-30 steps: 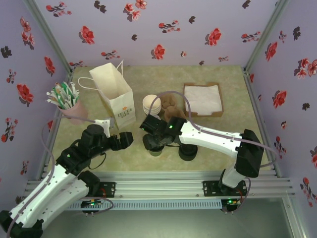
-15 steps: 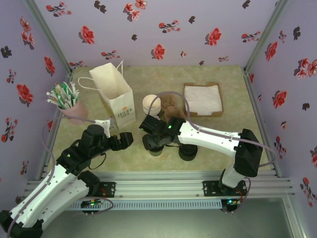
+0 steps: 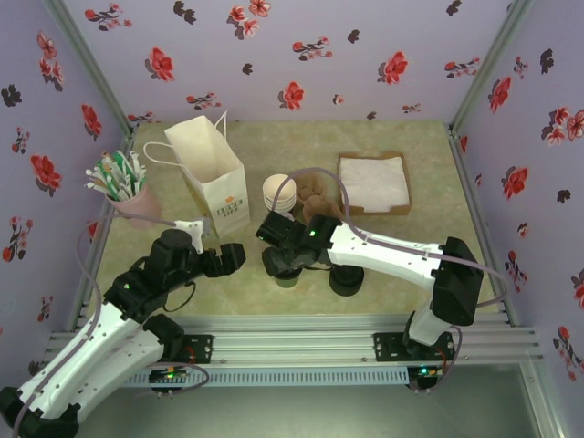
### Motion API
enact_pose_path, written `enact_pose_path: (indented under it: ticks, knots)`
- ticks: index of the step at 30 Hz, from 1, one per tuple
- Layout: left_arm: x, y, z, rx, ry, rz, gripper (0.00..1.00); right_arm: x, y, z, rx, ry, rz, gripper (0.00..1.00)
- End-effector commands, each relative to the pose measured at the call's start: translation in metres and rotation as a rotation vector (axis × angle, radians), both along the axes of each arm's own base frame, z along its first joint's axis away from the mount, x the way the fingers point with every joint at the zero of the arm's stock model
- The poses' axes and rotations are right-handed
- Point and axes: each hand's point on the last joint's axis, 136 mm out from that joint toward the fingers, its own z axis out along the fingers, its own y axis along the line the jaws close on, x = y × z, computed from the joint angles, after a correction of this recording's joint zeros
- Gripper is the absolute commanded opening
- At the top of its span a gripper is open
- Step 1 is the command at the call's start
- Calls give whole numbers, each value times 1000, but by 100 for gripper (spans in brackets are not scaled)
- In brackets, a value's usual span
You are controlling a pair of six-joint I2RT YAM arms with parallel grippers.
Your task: Pack the takeout coffee
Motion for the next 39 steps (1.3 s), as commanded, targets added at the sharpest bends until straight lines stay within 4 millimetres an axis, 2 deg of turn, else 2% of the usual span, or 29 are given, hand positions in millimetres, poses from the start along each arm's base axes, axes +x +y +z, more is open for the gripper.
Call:
enact_pose_path:
  ticks: [1, 10, 14, 19, 30, 34, 39]
  knots:
    - [0, 0, 2, -15, -9, -2, 99, 3, -4, 15, -4, -46, -10, 70]
    - [0, -1, 1, -16, -4, -6, 99, 4, -6, 7, -6, -47, -25, 71]
    - [-2, -9, -6, -22, 30, -43, 96, 3, -4, 3, -2, -38, -23, 71]
    - [-5, -17, -20, -30, 85, -72, 86, 2, -4, -2, -7, -29, -26, 71]
    - [-8, -25, -33, -66, 127, -92, 58, 1, -1, -5, 16, -17, -23, 71]
    - [-8, -29, -45, -69, 164, -100, 44, 1, 1, -5, 22, -17, -20, 71]
    - [-7, -35, -62, -79, 202, -106, 33, 0, 2, -5, 23, -12, -19, 71]
